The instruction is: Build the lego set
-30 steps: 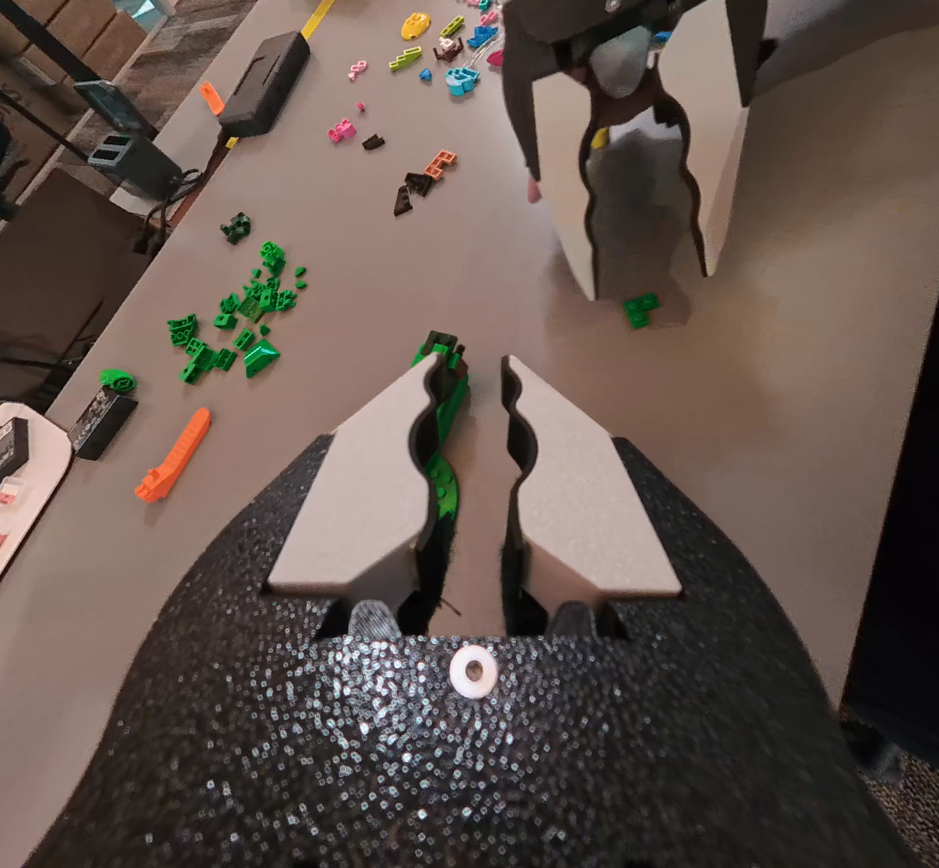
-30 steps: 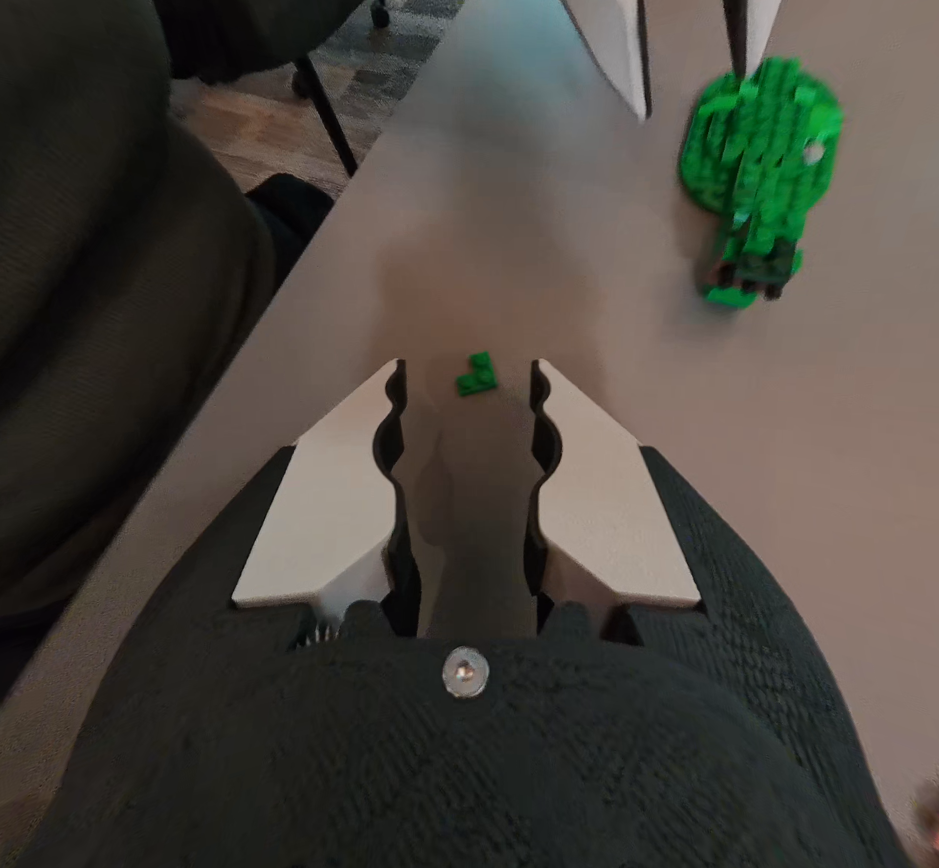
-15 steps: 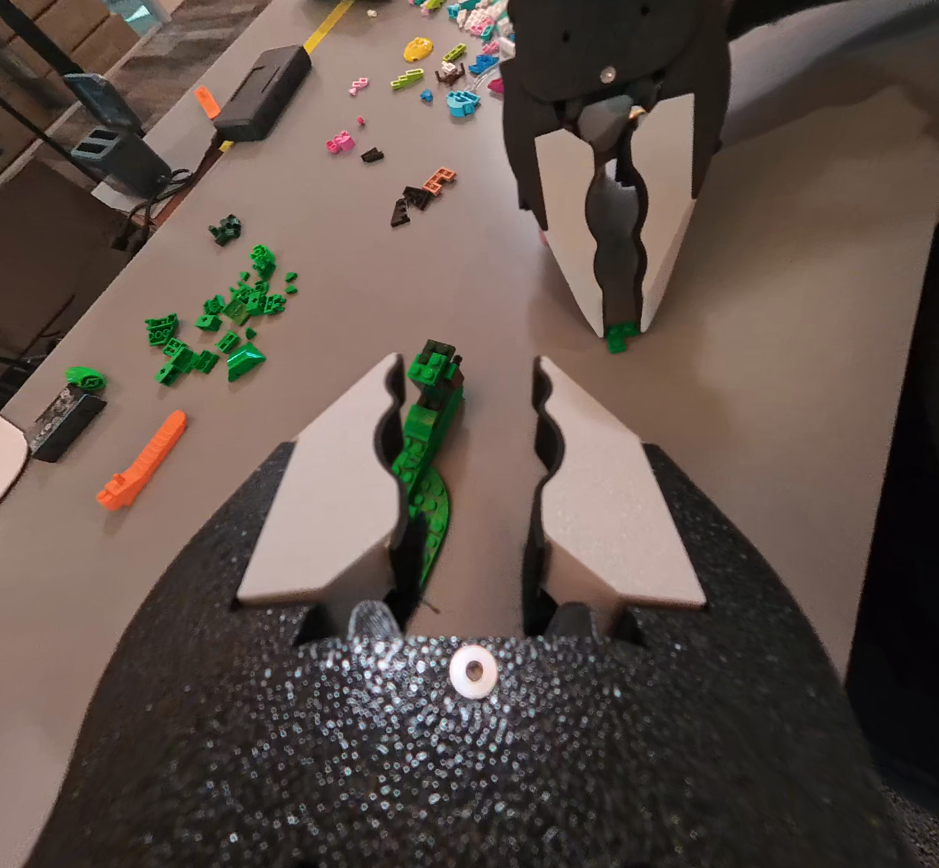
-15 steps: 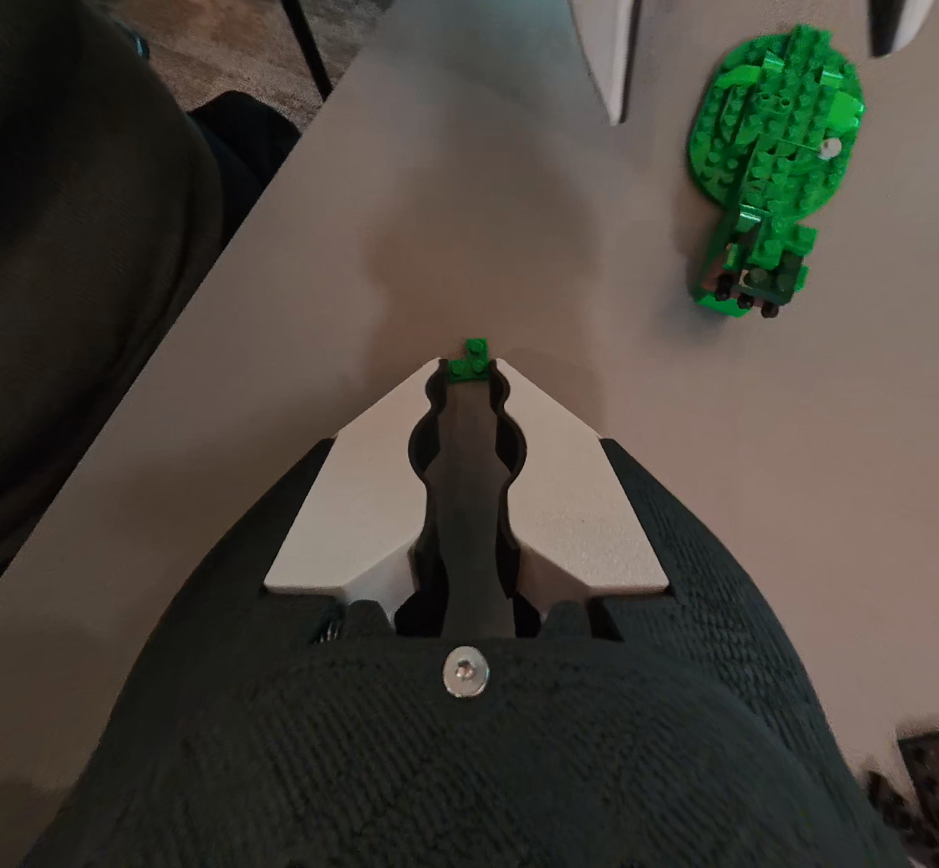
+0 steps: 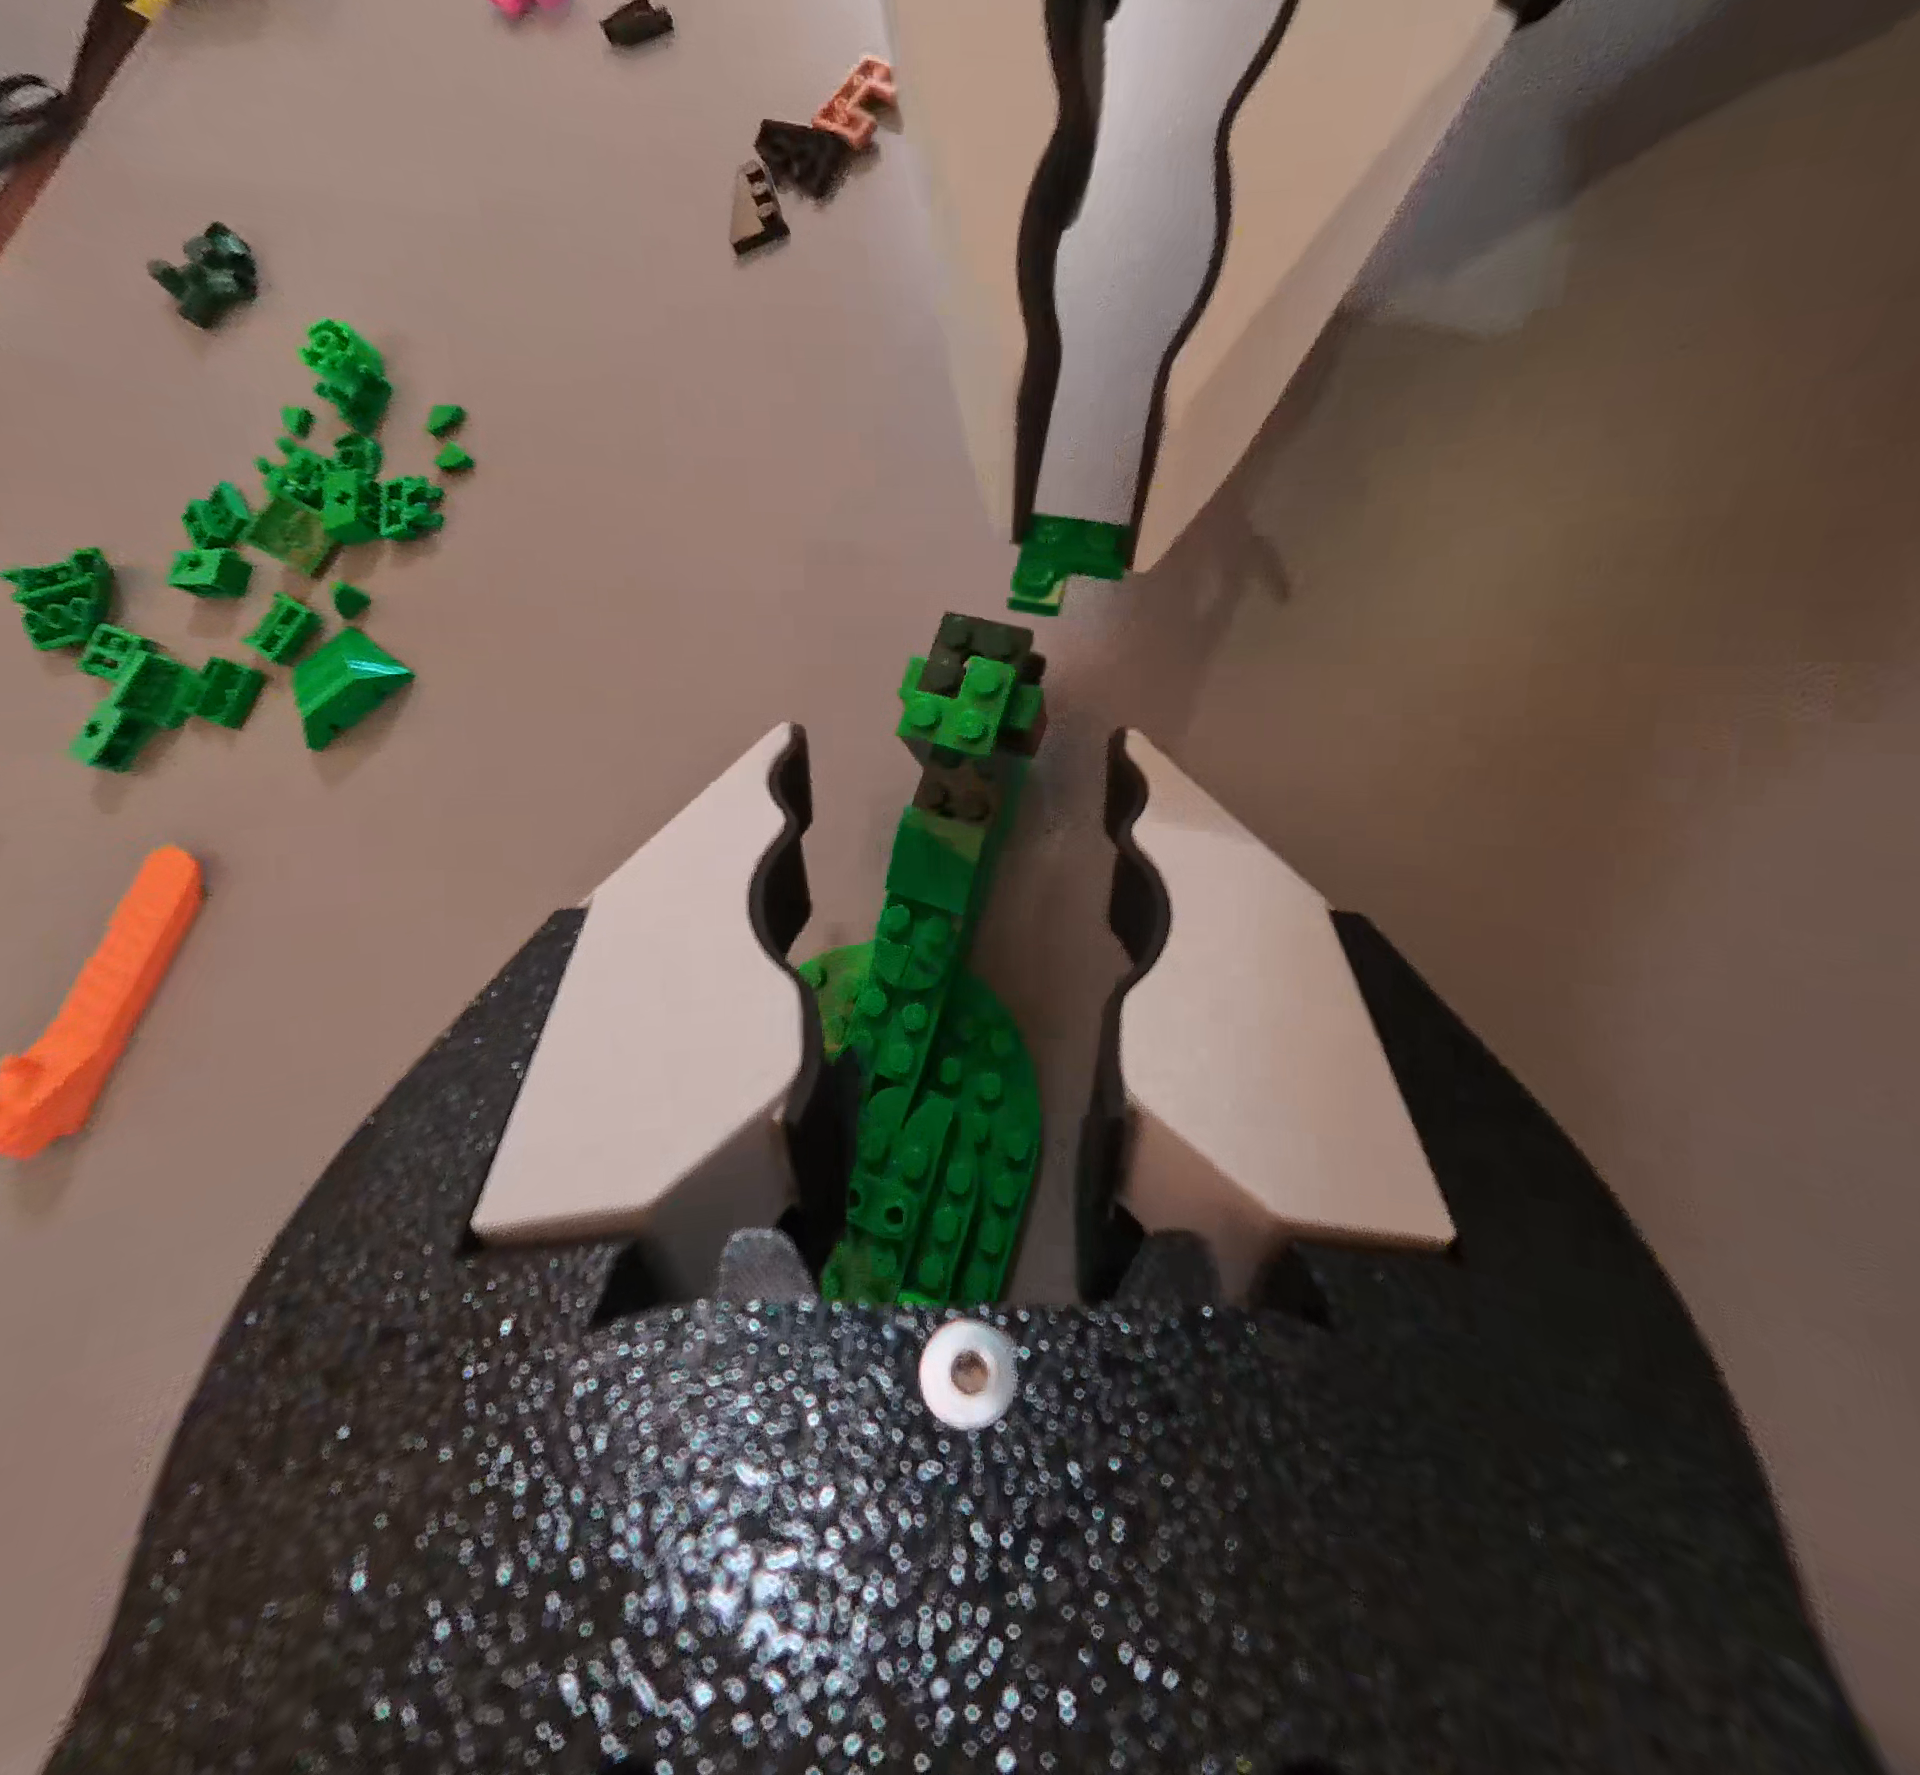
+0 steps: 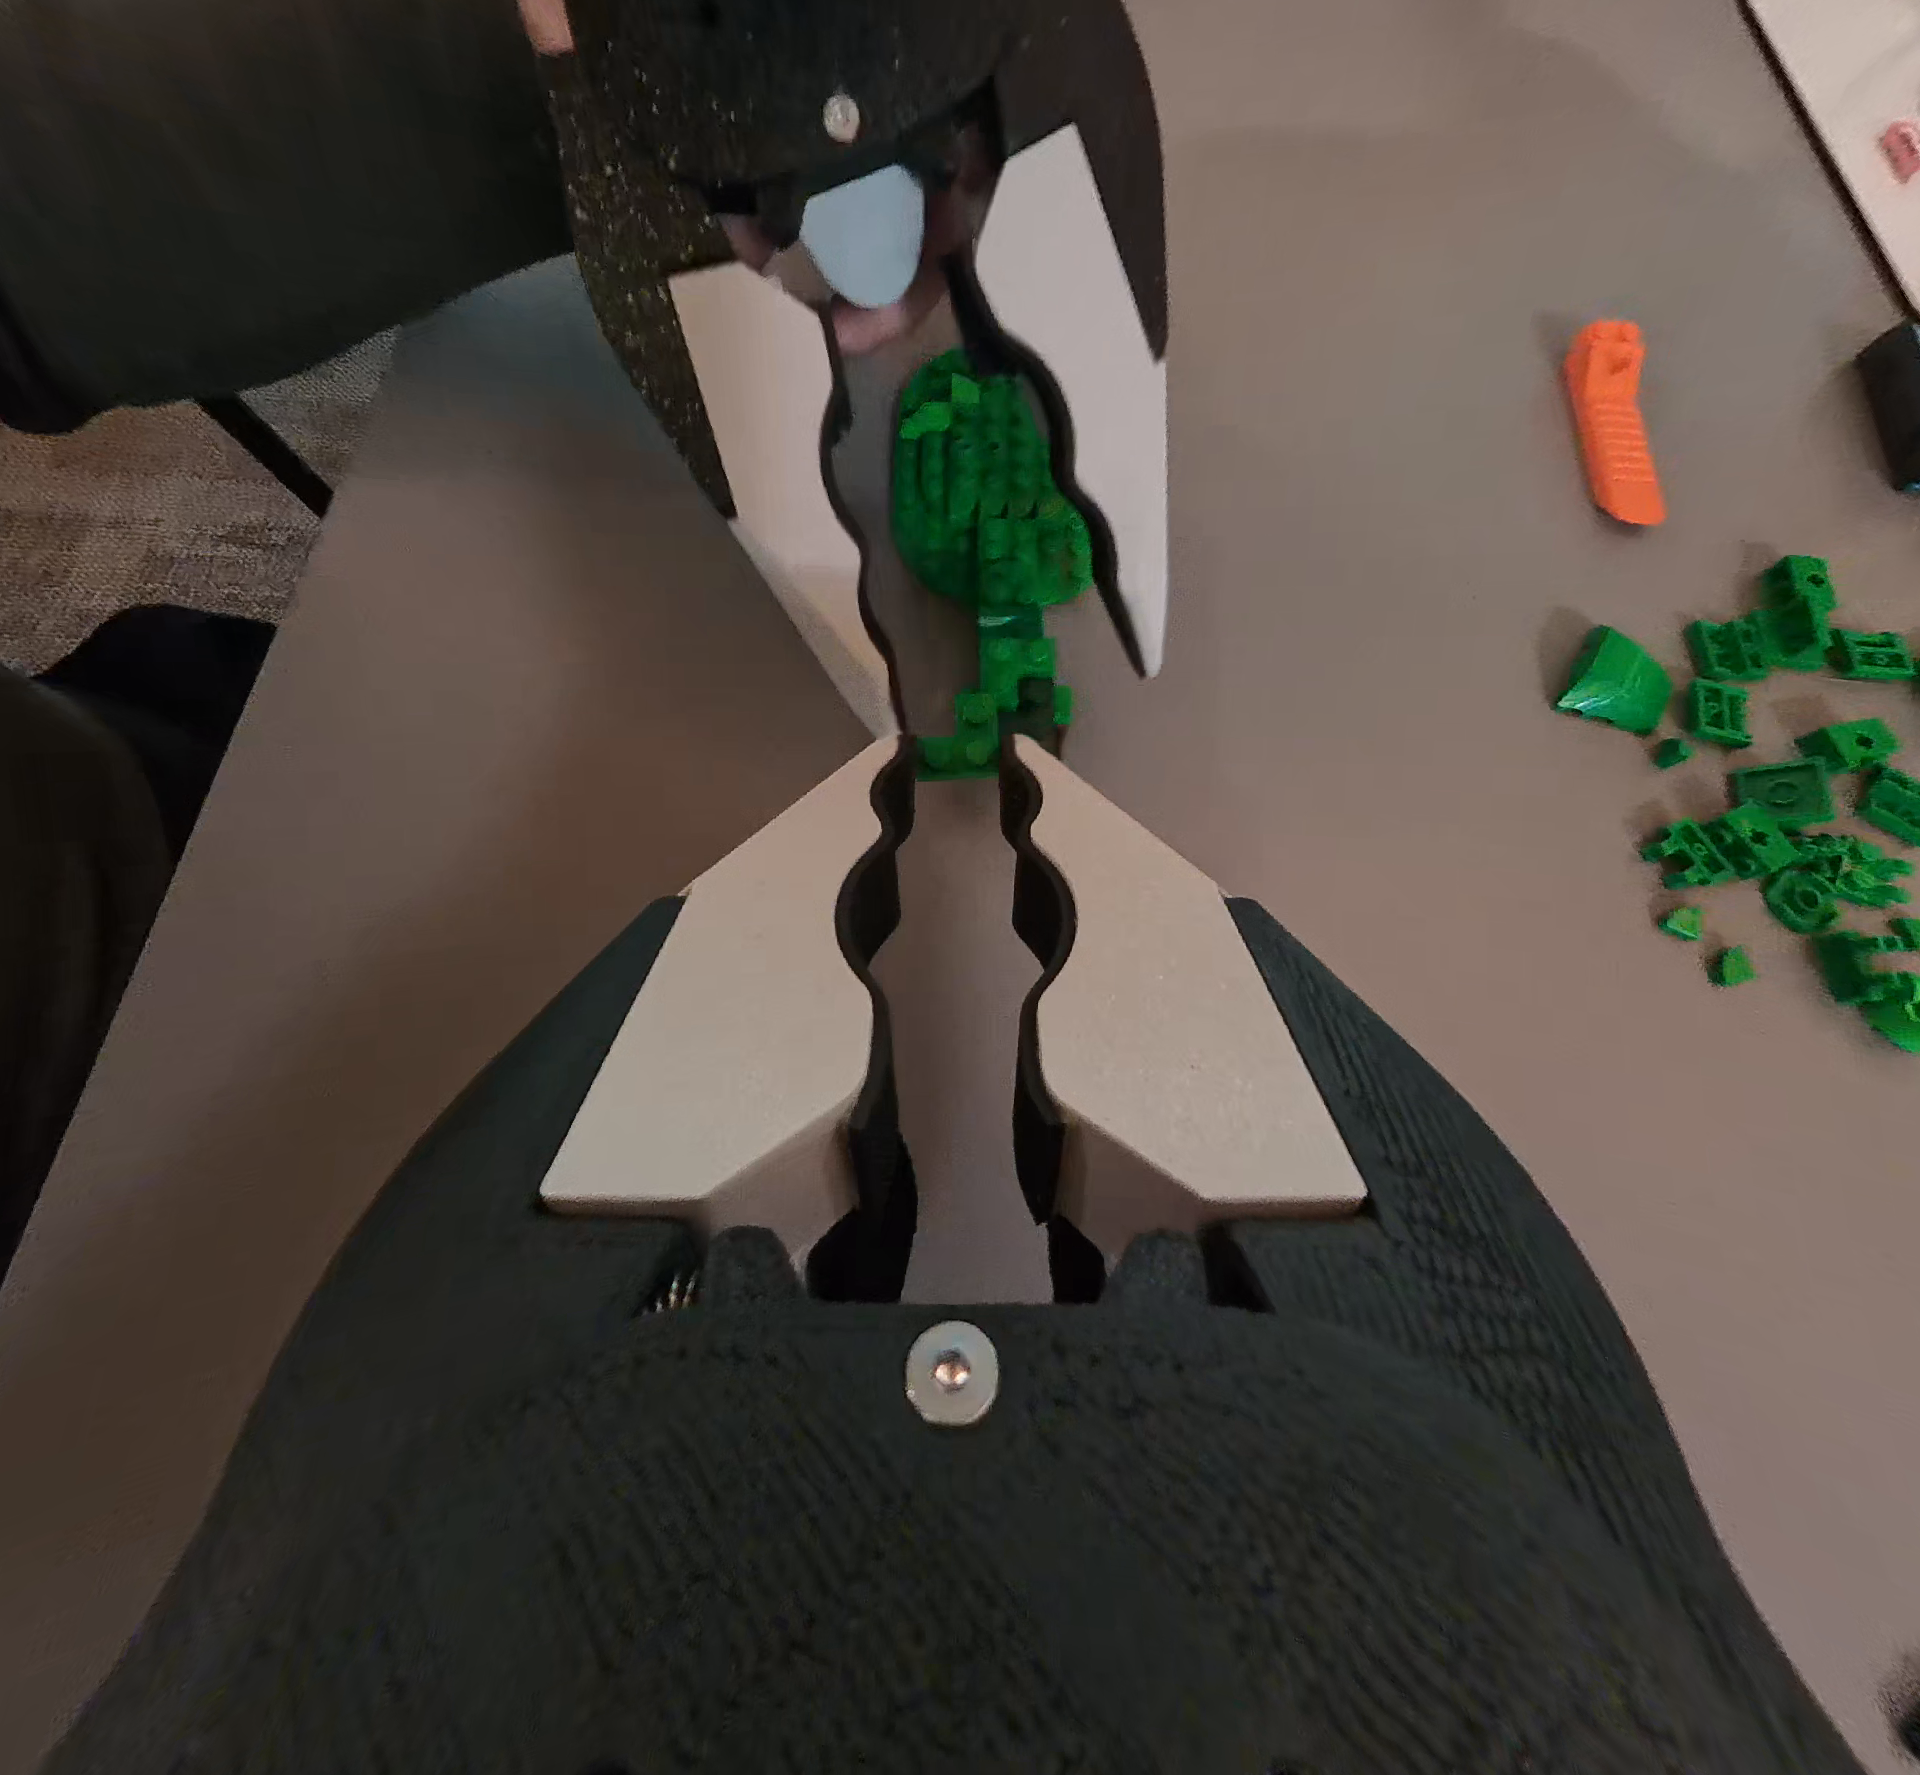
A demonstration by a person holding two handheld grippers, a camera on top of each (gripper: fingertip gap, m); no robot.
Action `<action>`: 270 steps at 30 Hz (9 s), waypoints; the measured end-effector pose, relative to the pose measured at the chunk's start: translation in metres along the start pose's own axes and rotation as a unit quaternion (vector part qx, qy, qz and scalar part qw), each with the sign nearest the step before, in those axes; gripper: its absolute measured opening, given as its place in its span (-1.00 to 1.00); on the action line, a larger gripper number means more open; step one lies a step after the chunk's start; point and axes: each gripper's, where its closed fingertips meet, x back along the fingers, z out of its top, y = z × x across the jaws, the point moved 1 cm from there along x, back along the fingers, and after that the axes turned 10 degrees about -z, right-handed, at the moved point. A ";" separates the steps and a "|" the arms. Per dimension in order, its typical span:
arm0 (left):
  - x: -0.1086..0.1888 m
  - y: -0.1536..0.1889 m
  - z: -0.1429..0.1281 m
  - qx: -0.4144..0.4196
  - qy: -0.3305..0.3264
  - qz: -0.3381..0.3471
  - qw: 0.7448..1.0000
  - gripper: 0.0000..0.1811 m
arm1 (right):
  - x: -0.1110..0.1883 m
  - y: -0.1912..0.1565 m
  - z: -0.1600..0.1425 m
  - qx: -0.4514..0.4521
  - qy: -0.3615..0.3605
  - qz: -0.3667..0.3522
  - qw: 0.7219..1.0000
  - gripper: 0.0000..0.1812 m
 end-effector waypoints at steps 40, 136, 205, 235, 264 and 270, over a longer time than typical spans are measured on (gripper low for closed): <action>-0.005 0.000 0.001 0.004 0.011 -0.028 1.000 -0.76 | 0.014 0.001 0.027 0.137 0.060 -0.032 0.988 -0.46; 0.005 -0.013 0.172 -0.131 0.480 0.193 0.846 -0.52 | 0.138 0.068 -0.008 0.083 0.319 -0.439 0.836 -0.55; -0.014 0.027 0.182 -0.255 0.446 0.191 0.836 -1.00 | 0.135 0.077 -0.017 0.042 0.309 -0.424 0.850 -0.74; -0.009 0.028 0.180 -0.279 0.433 0.213 0.830 -1.00 | 0.132 0.076 -0.017 0.038 0.310 -0.418 0.853 -0.75; -0.017 0.030 0.179 -0.280 0.424 0.194 0.839 -1.00 | 0.131 0.076 -0.017 0.039 0.308 -0.415 0.855 -0.75; -0.018 0.030 0.179 -0.280 0.423 0.193 0.840 -1.00 | 0.130 0.076 -0.017 0.038 0.308 -0.414 0.856 -0.76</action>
